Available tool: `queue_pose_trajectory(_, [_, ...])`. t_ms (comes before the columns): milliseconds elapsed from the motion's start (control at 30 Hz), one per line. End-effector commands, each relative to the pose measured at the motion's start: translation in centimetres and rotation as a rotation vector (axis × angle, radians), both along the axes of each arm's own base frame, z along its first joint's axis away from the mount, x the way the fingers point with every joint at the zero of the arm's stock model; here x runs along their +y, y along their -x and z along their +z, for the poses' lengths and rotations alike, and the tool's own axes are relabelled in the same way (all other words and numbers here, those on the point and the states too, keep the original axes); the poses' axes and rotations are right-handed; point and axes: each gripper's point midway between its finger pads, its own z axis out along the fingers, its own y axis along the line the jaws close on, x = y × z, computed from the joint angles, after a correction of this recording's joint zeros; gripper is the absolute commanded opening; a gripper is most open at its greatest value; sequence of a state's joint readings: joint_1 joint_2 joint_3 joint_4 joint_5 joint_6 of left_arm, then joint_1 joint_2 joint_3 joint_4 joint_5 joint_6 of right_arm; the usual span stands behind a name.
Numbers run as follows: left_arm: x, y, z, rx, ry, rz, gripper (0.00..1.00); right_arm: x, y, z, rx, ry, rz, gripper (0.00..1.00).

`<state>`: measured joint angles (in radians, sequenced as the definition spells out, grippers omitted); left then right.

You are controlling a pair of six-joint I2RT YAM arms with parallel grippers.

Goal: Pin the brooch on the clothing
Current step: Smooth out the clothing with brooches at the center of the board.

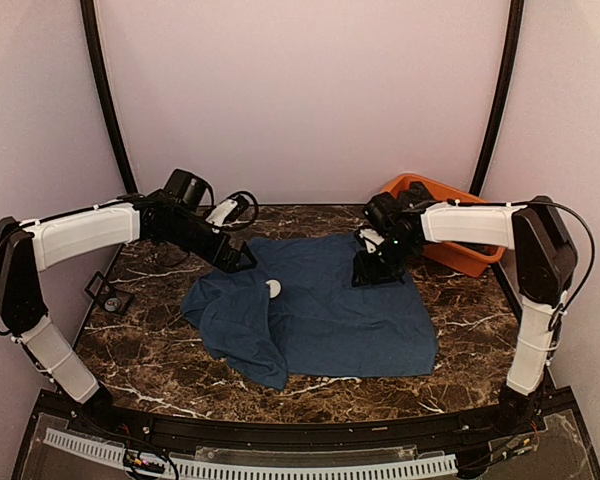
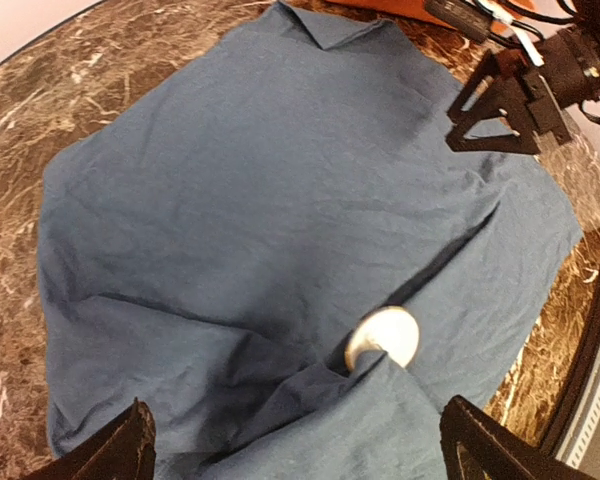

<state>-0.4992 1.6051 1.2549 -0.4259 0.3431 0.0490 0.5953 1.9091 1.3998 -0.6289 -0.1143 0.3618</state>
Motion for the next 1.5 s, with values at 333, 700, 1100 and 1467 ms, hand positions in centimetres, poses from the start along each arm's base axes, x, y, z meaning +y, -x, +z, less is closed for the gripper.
queue_pose_trajectory(333, [-1.5,5.1,-5.5,0.237,-0.016,-0.229,0.92,-0.2,-0.2,-2.9,0.078,-0.008,-0.017,0.48])
queue_pose_trajectory(700, [-1.8,5.4,-7.2,0.286,-0.017,-0.253,0.77,-0.9,-0.6,-3.6,0.090,-0.005,-0.034,0.48])
queue_pose_trajectory(1100, [-1.8,6.3,-6.4,0.319,0.006,-0.249,0.13,-1.7,-1.3,-4.2,0.105,-0.005,-0.072,0.47])
queue_pose_trajectory(1467, [3.6,7.3,-1.9,0.213,0.010,0.122,0.01,-4.5,-2.8,-6.3,0.150,0.024,-0.176,0.47])
